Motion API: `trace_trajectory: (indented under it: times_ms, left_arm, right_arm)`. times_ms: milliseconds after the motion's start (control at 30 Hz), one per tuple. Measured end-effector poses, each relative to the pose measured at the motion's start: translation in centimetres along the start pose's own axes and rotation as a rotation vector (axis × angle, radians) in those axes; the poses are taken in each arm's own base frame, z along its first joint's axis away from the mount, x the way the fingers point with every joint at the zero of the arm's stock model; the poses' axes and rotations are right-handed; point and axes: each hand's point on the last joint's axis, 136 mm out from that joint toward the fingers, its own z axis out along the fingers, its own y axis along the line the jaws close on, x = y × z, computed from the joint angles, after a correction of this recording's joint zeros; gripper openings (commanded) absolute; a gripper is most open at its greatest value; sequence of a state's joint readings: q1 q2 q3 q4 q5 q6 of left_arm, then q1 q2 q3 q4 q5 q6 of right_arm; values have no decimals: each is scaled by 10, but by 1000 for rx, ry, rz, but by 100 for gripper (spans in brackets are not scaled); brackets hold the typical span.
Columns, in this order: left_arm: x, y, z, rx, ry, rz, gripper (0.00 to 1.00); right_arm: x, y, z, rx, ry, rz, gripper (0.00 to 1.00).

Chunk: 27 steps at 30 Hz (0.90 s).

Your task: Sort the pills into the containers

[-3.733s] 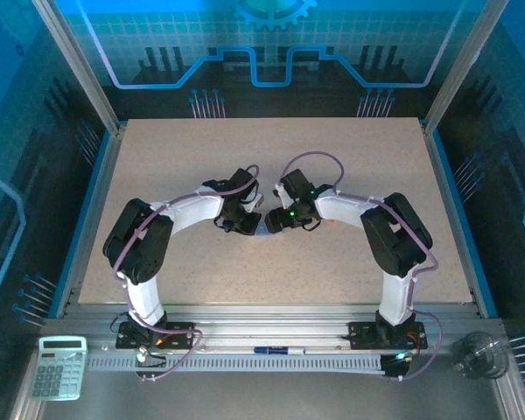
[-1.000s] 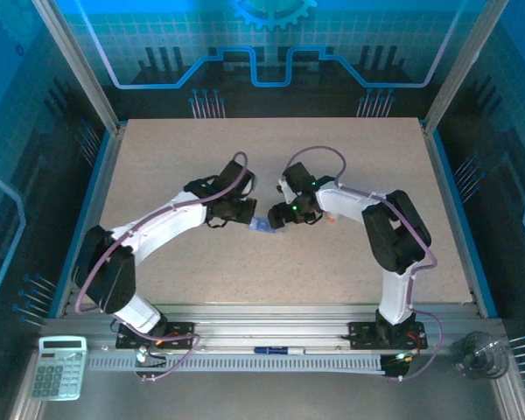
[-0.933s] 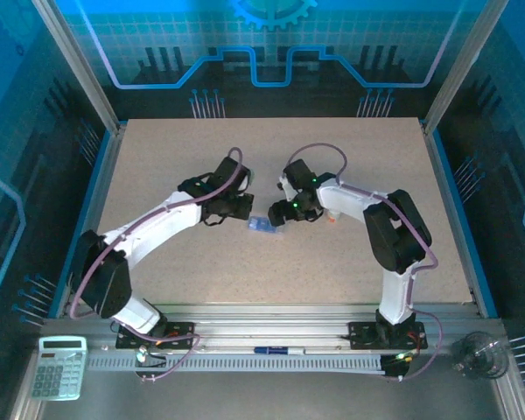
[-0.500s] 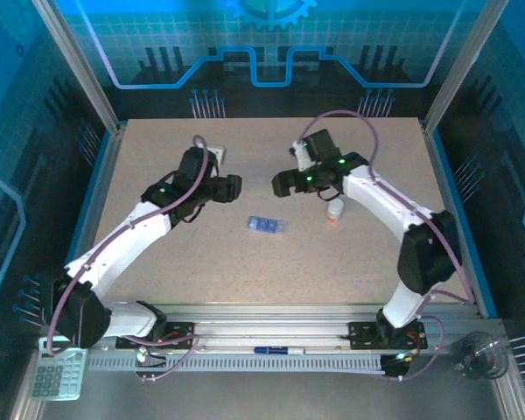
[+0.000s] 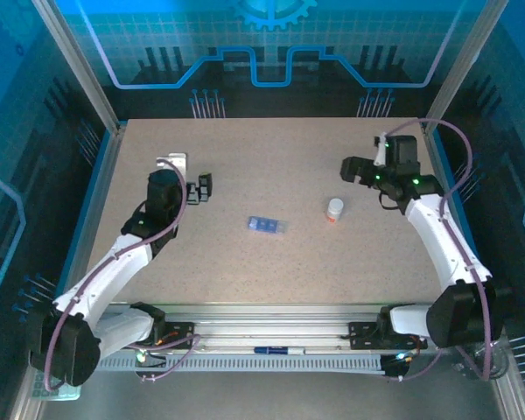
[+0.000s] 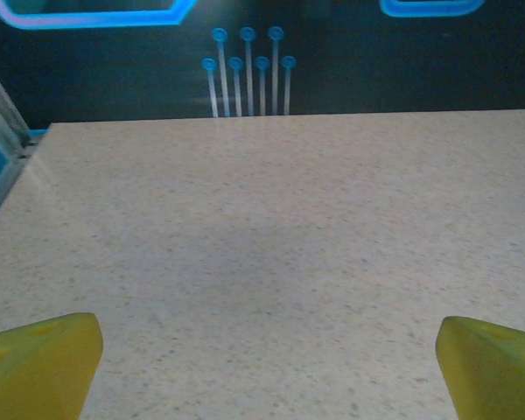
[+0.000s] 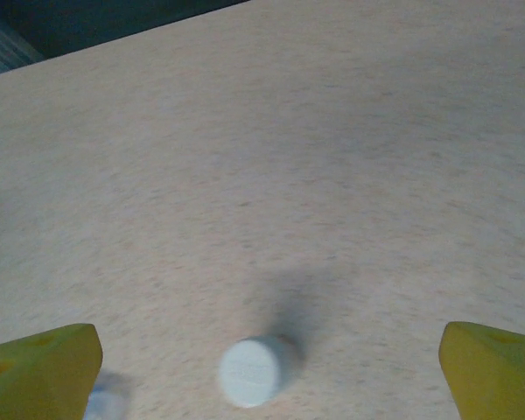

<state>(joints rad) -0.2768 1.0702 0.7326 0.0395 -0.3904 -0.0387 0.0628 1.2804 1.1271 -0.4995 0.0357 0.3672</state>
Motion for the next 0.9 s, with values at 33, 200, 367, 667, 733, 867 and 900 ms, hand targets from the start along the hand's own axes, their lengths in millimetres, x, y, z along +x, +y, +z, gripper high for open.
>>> trace_trajectory:
  times_ms: [33,200,367,667,733,867,900]
  left_arm:
    - [3,6,0,-14,-23,4,99]
    - [16,24,-4,-44,-119,22,99]
    - [36,37,2,-73,-142,27,99]
    - [99,41,33,-88,-41,66,99]
    - [103,42,39,-91,-37,65,99]
    - [114,39,51,-76,-25,65,99]
    - [117,38,53,-68,-18,67,99]
  right_arm:
    - [4,-15,2,41,-6,24,100]
    - [20,-66,14,195,-39,92,100]
    - [27,-85,31,271,-84,65,100]
    - [67,-96,62,304,-112,-112,100]
    - [70,-97,66,300,-130,-134,100]
    - [74,-93,75,277,-183,-172,100]
    - [75,-91,77,267,-201,-180,100]
